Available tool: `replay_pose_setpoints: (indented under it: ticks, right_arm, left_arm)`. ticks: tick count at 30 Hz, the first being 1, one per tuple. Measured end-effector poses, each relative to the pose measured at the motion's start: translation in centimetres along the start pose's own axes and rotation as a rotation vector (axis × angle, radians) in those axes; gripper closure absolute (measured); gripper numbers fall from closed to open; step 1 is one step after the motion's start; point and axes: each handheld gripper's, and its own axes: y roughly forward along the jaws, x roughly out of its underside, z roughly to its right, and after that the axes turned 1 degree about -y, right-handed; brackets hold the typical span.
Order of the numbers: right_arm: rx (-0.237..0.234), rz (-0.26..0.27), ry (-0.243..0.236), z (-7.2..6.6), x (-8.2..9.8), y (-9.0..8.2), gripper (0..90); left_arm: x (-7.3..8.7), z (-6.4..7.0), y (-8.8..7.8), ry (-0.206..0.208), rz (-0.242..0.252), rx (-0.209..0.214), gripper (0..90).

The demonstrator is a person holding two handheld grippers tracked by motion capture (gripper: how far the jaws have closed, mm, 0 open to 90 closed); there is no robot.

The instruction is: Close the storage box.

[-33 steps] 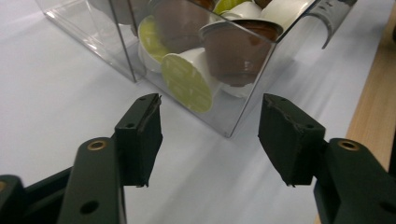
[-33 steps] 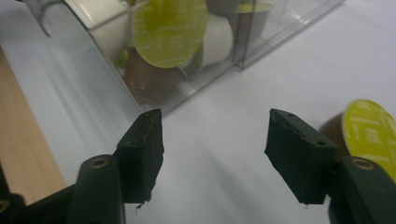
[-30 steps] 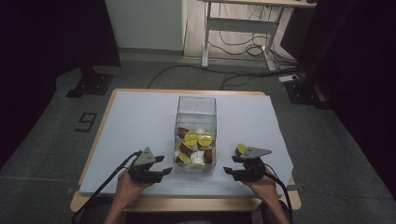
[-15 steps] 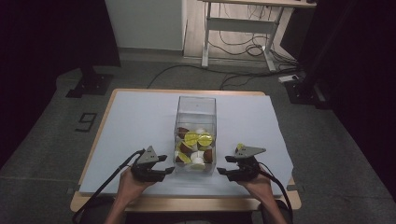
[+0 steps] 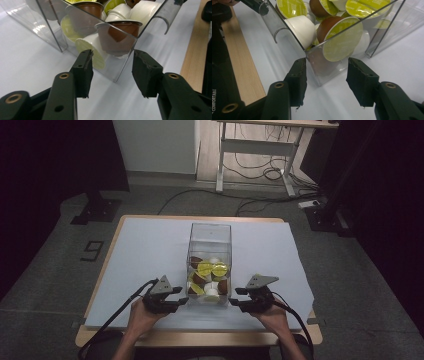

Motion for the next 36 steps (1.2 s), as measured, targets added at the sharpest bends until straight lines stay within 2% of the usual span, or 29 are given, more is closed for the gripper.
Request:
replay_pose_setpoints:
  ticks: [4, 13, 24, 30, 36]
  right_arm:
    - [-0.004, -0.012, -0.013, -0.2, -0.2, 0.2, 54.1]
    - [0.01, -0.017, -0.012, 0.1, -0.5, 0.3, 54.5]
    - [0.054, -0.02, 0.0, 1.2, -0.8, 0.7, 57.2]
    - [0.081, -0.028, -0.005, 1.3, -0.9, 0.8, 57.9]
    - [0.068, -0.026, -0.009, 0.9, -1.0, 0.5, 61.4]
  left_arm:
    - [-0.1, 0.1, 0.1, 0.01, -0.002, 0.008, 54.8]
    - [-0.4, -0.1, 0.3, 0.001, 0.014, 0.019, 57.8]
    - [-1.1, -0.7, 0.8, -0.005, 0.023, -0.009, 63.1]
    - [-1.5, -1.2, 0.9, -0.017, 0.034, -0.033, 67.7]
    - [-1.6, -1.5, 0.9, -0.013, 0.035, -0.029, 67.5]
